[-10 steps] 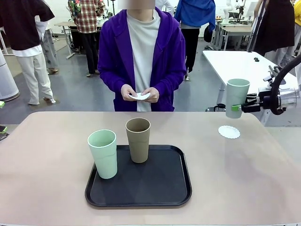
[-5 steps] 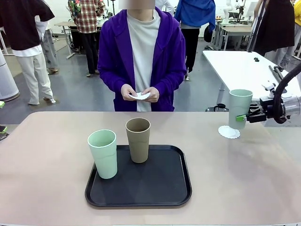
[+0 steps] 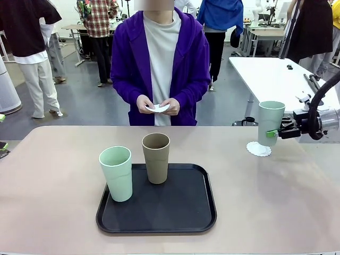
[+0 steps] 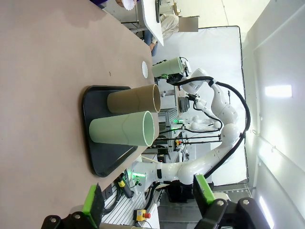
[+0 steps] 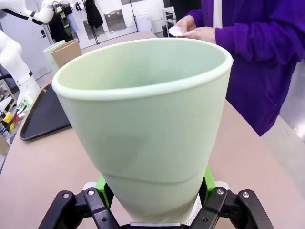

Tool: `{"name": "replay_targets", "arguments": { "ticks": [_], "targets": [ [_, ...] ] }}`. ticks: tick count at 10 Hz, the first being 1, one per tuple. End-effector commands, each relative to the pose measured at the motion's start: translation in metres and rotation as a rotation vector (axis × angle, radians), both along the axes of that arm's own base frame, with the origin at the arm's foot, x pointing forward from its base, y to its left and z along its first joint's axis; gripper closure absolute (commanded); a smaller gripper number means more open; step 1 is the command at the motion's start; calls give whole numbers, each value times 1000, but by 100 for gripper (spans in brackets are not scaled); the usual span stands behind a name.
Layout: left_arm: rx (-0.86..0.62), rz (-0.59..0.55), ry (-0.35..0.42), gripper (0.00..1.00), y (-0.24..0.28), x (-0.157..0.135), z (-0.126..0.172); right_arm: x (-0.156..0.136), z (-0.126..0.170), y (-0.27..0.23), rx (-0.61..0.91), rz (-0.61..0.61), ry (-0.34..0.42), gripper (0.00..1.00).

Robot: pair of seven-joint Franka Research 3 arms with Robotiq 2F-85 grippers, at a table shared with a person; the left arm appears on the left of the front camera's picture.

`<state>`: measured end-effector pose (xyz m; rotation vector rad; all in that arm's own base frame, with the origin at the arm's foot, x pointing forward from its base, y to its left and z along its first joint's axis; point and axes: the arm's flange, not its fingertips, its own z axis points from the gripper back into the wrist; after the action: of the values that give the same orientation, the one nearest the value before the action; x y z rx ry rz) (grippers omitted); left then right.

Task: Place coasters on the table and set cups on them.
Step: Pick up one Reusable plastic cup and place it on a coaster set by the human.

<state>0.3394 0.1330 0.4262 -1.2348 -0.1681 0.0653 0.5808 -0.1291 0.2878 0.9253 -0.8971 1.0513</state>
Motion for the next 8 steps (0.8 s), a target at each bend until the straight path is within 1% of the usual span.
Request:
{"name": "replay_targets", "arguments": {
  "ticks": [1,4,8],
  "targets": [
    [-13,2,-8,0,0,-1,2,6,-11,2,46,77,-35,17],
    [-13,2,-8,0,0,-1,2,10,-22,-1,116,99,-71,17],
    [-13,2,-8,0,0,-1,2,16,-33,0,121,118,-95,17]
  ]
}}
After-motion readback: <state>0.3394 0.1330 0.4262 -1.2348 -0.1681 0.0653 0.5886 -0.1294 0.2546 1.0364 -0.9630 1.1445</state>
